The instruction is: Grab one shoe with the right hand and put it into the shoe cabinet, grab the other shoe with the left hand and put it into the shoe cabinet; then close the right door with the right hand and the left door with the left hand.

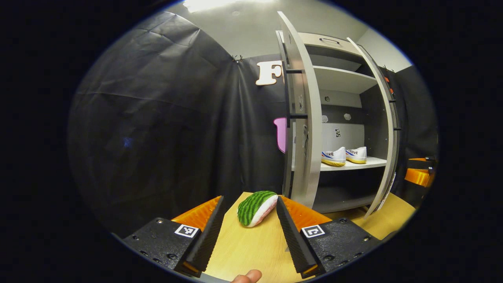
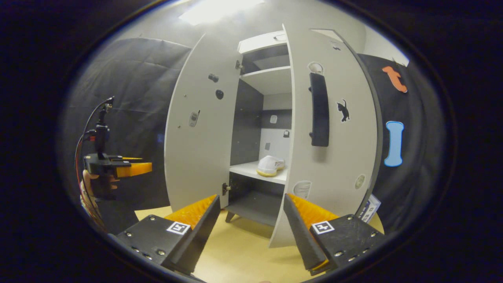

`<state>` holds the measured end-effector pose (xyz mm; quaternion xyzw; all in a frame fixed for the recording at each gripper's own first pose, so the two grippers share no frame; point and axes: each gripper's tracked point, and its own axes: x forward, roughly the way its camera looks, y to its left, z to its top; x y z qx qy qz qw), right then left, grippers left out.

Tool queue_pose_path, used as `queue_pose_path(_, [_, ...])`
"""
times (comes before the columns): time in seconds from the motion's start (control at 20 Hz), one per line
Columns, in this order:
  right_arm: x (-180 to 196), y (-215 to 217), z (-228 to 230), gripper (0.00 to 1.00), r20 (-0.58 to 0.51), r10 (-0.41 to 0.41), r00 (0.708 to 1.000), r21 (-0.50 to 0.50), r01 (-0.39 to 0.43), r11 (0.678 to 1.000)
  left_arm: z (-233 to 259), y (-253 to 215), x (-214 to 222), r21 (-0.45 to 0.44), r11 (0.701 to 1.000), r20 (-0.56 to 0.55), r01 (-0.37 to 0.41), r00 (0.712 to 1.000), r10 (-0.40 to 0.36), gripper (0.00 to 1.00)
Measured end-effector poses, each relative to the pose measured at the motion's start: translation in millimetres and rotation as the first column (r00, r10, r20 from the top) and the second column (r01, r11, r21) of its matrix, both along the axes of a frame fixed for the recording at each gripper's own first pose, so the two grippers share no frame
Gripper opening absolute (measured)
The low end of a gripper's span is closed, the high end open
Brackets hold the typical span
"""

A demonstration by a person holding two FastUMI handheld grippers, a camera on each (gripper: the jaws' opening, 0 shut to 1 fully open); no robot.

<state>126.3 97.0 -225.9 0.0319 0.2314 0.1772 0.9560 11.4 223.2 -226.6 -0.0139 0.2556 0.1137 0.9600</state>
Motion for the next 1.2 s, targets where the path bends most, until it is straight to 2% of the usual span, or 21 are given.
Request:
queue_pose_path(0.3, [7,-14,8,0.95,0.023,-0.041,0.999,0.011,0.041,0.999,-9,-9,5,-0.039,0.999,-0.016,0.017,1.0,-0.018,0.77])
queue_pose_path(0.35, [7,-15,10,0.96,0.028,-0.045,0.999,0.01,0.045,0.999,-10,-9,5,-0.04,0.999,-0.02,0.019,1.0,-0.02,0.81])
queue_pose_path(0.6, [2,-21,20,0.96,0.06,-0.055,0.997,-0.01,0.056,0.998,-13,-10,6,-0.039,0.999,-0.029,0.029,0.999,-0.03,0.81])
queue_pose_path(0.7, [-1,-24,26,0.96,0.078,-0.058,0.995,-0.019,0.06,0.998,-14,-15,8,-0.049,0.998,-0.032,0.041,0.999,-0.043,0.77])
queue_pose_path(0.75, [-1,-25,29,0.96,0.086,-0.058,0.995,-0.023,0.06,0.998,-16,-16,8,-0.051,0.998,-0.034,0.047,0.998,-0.049,0.81])
queue_pose_path(0.9, [-6,-29,40,0.96,0.108,-0.059,0.992,-0.029,0.063,0.998,-20,-21,11,-0.056,0.996,-0.043,0.067,0.997,-0.069,0.81])
queue_pose_path(1.0, [-9,-37,52,0.96,0.136,-0.073,0.988,-0.039,0.079,0.996,-24,-28,10,-0.071,0.993,-0.058,0.089,0.994,-0.094,0.77])
queue_pose_path(1.2, [-14,-54,79,0.96,0.209,-0.111,0.972,-0.05,0.124,0.991,-30,-19,7,0.01,0.996,-0.102,0.09,0.991,-0.088,0.78])
